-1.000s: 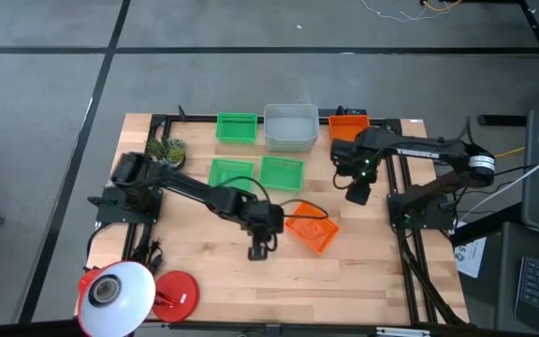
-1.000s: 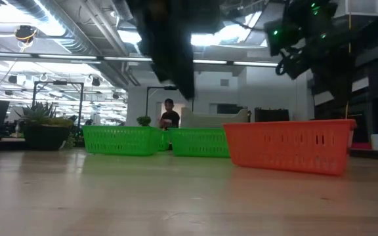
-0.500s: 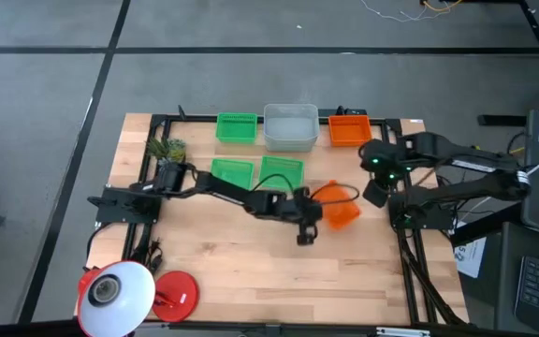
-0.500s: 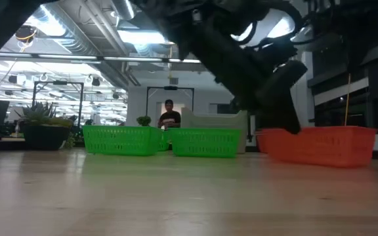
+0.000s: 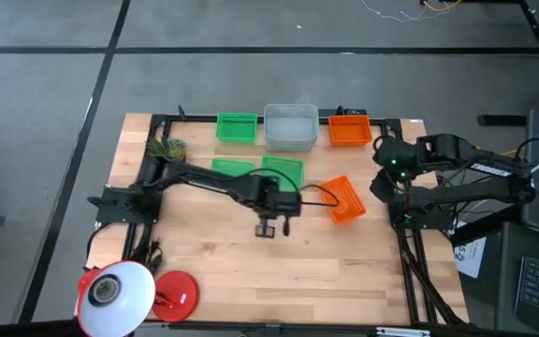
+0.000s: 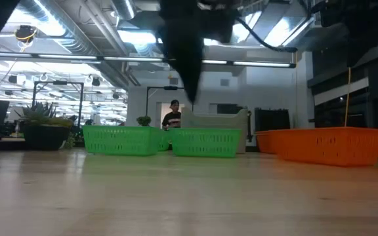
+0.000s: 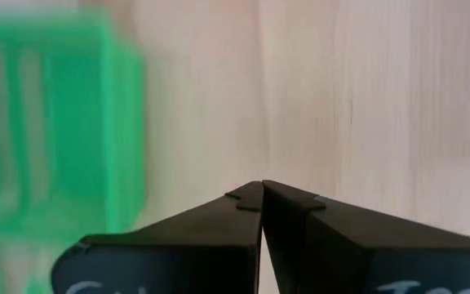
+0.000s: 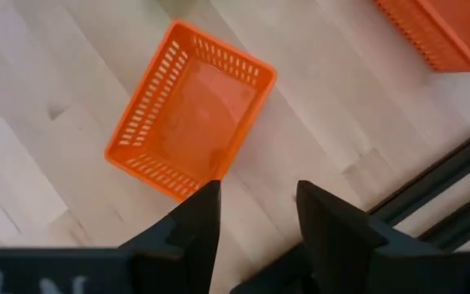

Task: Stack baskets by color
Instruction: Stack the bottom orange bin on top of the top orange bin

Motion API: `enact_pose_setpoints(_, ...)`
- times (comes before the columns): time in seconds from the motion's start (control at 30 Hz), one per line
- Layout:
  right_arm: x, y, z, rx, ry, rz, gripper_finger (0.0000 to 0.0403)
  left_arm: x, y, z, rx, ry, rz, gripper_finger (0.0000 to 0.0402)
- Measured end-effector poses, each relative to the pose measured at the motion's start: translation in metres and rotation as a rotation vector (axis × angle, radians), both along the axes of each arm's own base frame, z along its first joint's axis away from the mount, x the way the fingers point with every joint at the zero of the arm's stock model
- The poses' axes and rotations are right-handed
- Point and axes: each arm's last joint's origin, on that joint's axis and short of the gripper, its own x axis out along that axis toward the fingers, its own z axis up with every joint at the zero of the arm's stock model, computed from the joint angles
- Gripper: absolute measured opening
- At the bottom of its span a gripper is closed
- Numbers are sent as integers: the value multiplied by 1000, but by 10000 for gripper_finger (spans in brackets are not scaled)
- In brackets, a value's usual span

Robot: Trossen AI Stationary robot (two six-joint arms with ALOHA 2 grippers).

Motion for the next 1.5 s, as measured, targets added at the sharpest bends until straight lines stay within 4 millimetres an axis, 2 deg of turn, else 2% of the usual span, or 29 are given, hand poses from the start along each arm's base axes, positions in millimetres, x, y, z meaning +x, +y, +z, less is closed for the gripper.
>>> enact_pose_setpoints(0.17, 4, -1, 1, -6, -42, -5, 161, -47, 1, 34, 78, 187, 80, 0)
enact_pose_setpoints(0.33, 11, -2, 4, -17, -105, -4, 161, -96, -1, 58, 150, 188, 197, 0)
enact_pose_setpoints(0.53, 23, -5, 2, -70, -146, 8, 161, -155, -1, 52, 146, 32, 310, 0)
enact_pose_setpoints(0.7, 40, -6, -21, -83, -144, 63, 161, -190, 5, 32, 90, -111, 397, 0)
enact_pose_setpoints(0.83, 48, -4, -50, -64, -81, 79, 161, -203, 6, 25, 51, -202, 404, 0)
enact_pose_setpoints(0.97, 52, -2, -78, -17, -29, -30, 161, -208, 8, 23, 49, -248, 406, 0)
enact_pose_setpoints(1.07, 51, -1, -95, -44, 39, -132, 161, -207, 9, 22, 80, -254, 414, 0)
enact_pose_setpoints(1.23, 51, 1, -112, -49, 82, -215, 161, -206, 9, 22, 82, -265, 417, 0)
enact_pose_setpoints(1.5, 51, 2, -131, -47, 140, -231, 161, -206, 8, 22, 81, -266, 417, 0)
